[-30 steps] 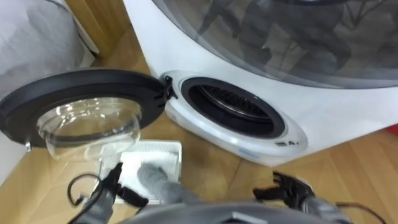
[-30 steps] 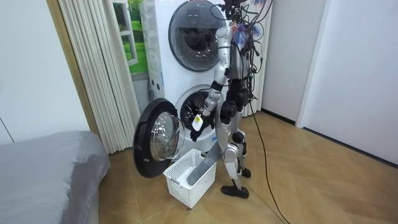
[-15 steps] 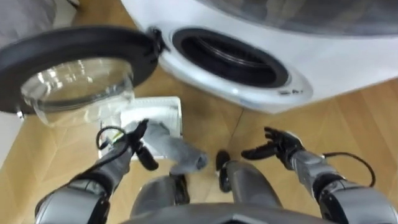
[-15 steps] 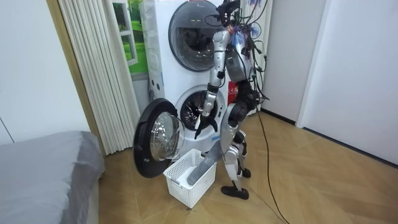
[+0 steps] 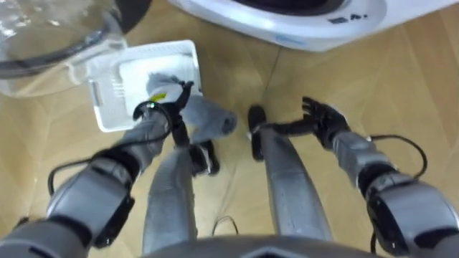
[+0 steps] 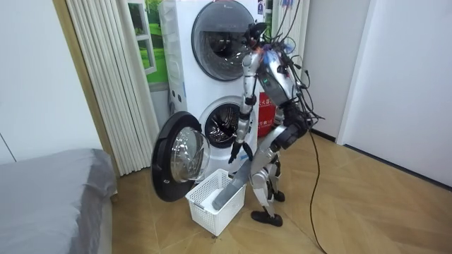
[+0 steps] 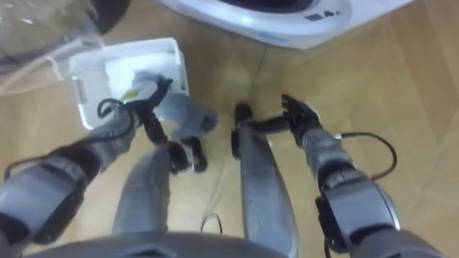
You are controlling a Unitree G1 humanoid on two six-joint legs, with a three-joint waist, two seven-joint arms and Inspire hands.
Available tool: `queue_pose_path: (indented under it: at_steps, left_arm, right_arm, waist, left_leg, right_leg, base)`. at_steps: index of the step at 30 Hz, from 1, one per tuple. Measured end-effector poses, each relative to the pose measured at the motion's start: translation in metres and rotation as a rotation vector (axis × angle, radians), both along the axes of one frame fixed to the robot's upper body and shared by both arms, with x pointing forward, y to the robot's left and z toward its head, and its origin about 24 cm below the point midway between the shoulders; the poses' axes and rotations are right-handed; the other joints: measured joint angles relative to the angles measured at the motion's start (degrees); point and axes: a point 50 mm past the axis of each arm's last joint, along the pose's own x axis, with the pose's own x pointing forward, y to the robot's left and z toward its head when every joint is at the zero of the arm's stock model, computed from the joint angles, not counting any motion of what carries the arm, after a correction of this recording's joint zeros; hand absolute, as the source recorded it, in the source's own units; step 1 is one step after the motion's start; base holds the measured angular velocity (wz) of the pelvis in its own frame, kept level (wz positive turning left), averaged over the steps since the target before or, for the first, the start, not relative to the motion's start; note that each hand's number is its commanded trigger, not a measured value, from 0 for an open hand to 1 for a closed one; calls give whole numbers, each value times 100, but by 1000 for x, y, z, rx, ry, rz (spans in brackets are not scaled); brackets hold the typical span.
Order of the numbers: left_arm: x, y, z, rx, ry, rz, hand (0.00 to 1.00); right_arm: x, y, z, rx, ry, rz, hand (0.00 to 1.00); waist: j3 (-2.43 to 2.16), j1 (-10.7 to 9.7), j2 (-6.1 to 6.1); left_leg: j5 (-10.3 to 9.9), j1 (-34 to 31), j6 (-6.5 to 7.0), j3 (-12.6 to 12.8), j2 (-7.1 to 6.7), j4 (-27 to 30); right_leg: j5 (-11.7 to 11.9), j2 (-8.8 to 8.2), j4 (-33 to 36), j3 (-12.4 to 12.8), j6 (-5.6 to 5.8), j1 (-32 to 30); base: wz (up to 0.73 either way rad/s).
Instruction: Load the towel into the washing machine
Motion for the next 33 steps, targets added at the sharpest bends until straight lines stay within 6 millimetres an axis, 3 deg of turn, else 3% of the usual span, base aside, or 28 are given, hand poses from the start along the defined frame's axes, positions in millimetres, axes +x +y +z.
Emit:
queue_pose_path:
  at_steps: [5,13,14,15,17,20,25,28,33]
  left_arm:
    - [11,-7,13,53,-90,-82,0]
    - [26,-9,29,123,-197,-146,0]
    - [26,-10,30,133,-202,-158,14]
    - [27,-11,31,142,-206,-171,56]
    - [28,-12,33,160,-220,-191,100]
    - [30,-11,35,181,-232,-205,100]
    - [30,-3,35,232,-217,-235,100]
    - [33,-2,37,266,-196,-255,100]
    - [36,3,39,285,-146,-251,100]
  right_arm:
    - [12,-3,11,42,-64,-40,0]
    - [28,3,28,74,-160,-31,0]
    - [29,3,29,75,-164,-30,0]
    - [31,4,32,75,-176,-26,0]
    - [33,5,35,80,-196,-18,0]
    - [38,7,40,91,-220,-8,0]
    - [45,11,48,109,-250,-8,0]
    - [50,15,52,98,-258,23,0]
    - [49,16,51,107,-254,41,0]
  waist:
    - [2,-29,1]
    - [15,-296,-20]
    - [16,-296,-21]
    - [17,-298,-24]
    - [20,-321,-29]
    - [23,-358,-34]
    - [75,-480,-120]
    - [106,-531,-173]
    - [101,-607,-198]
  left_leg:
    - [-221,-755,75,10,103,651]
    - [-556,-1589,259,27,330,1499]
    - [-574,-1624,268,34,345,1530]
    - [-603,-1671,286,56,368,1572]
    - [-624,-1723,305,84,368,1591]
    - [-646,-1791,331,111,369,1595]
    - [-674,-1881,331,107,371,1593]
    - [-679,-1928,326,101,373,1581]
    - [-688,-1910,327,109,355,1537]
  right_leg:
    - [-41,45,491,1,53,-733]
    - [-193,-22,1114,-160,78,-1542]
    - [-194,-29,1127,-176,77,-1581]
    - [-194,-55,1145,-212,76,-1631]
    - [-196,-87,1160,-241,77,-1700]
    - [-207,-165,1166,-315,58,-1777]
    - [-266,-354,1186,-565,-33,-1857]
    - [-271,-374,1174,-602,-42,-1900]
    - [-277,-403,1152,-615,-38,-1888]
  base:
    - [-8]
    - [-10]
    - [-13]
    - [-13]
    - [-8]
    - [0]
    - [2]
    - [1]
    - [0]
